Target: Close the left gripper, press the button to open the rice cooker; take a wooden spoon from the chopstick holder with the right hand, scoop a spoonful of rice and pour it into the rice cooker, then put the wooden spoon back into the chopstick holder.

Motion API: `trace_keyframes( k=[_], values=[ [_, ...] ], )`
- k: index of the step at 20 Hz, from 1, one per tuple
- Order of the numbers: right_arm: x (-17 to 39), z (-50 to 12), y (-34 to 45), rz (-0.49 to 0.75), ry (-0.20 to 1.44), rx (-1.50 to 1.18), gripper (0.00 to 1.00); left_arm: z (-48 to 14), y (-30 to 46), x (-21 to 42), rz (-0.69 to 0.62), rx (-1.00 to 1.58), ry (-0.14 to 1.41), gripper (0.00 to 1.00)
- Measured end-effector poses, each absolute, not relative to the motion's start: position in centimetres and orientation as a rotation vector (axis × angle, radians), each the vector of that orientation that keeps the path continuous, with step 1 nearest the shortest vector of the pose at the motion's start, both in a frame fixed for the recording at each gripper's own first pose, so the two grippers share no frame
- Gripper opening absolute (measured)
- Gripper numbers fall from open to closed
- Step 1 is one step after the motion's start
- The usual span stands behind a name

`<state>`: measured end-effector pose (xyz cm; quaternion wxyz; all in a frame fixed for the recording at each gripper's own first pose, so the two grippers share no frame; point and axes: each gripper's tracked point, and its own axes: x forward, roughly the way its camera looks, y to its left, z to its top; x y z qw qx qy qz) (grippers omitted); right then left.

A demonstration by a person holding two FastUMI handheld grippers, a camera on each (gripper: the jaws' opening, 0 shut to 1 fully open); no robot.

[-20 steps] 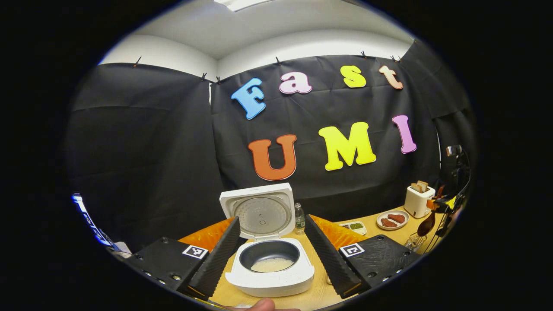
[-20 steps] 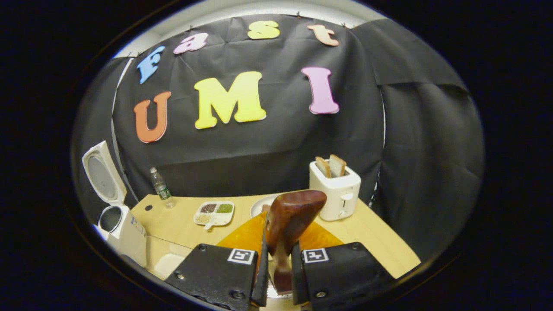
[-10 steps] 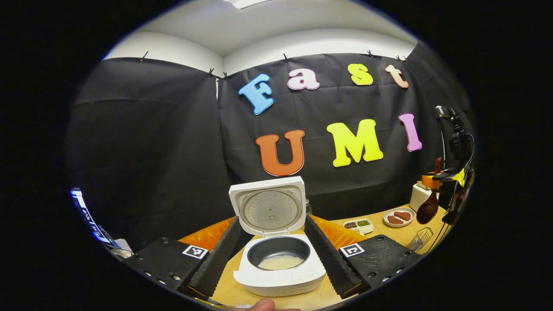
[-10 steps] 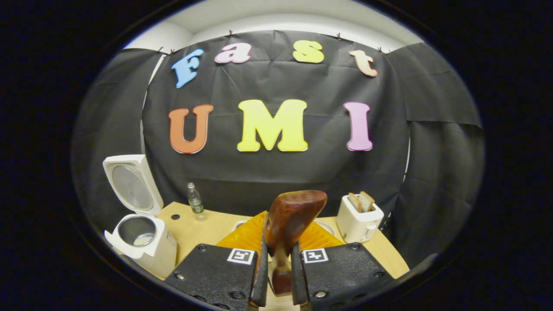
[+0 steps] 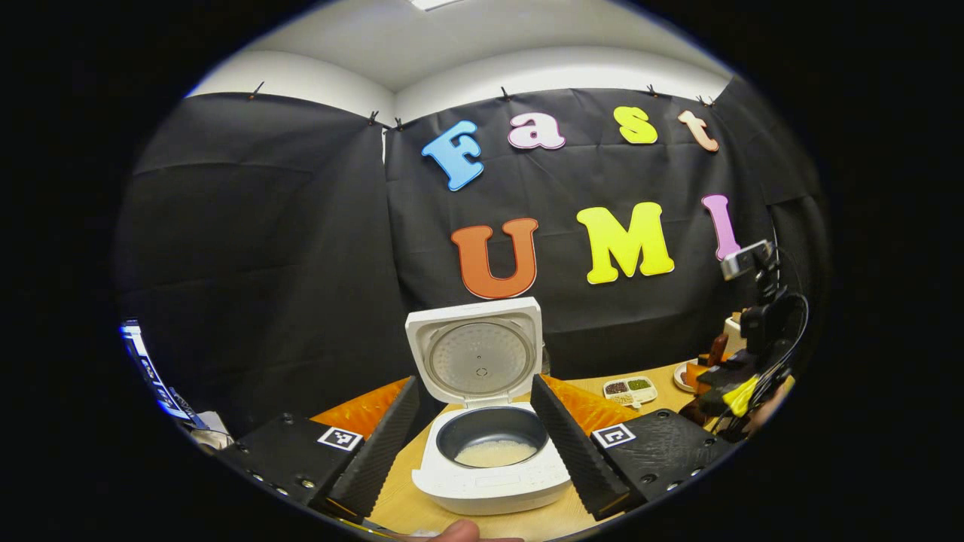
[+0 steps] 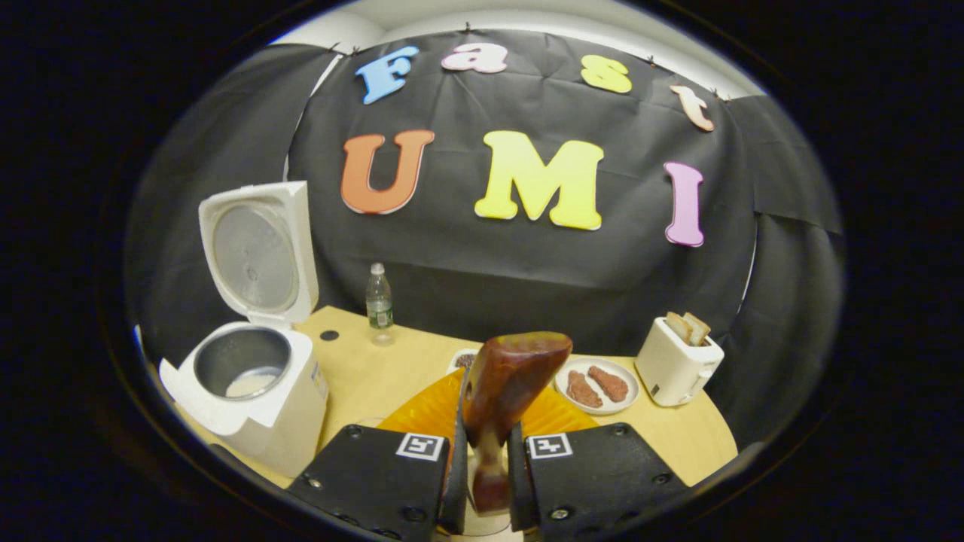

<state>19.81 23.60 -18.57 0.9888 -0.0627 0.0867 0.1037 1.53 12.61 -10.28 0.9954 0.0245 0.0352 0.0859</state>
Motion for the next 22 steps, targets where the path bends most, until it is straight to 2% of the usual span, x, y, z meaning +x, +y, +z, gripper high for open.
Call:
trace_keyframes(
  k=[6, 12, 17, 22],
  values=[
    [20.6, -24.6, 25.7, 0.203, 0.233, -0.358, 0.28, -11.5, 13.4, 1.1, 0.182, 0.055, 0.098, 0.95],
    [20.9, -27.9, 26.5, 0.213, 0.271, -0.408, 0.28, -12.1, 13.7, 0.8, 0.196, 0.058, 0.115, 0.95],
    [19.8, -29.1, 28.1, 0.253, 0.311, -0.329, 0.28, -12.1, 13.9, 0.8, 0.199, 0.059, 0.125, 0.95],
    [19.8, -29.8, 28.7, 0.287, 0.372, -0.049, 0.28, -12.3, 14.0, 0.8, 0.208, 0.061, 0.131, 0.95]
  ],
)
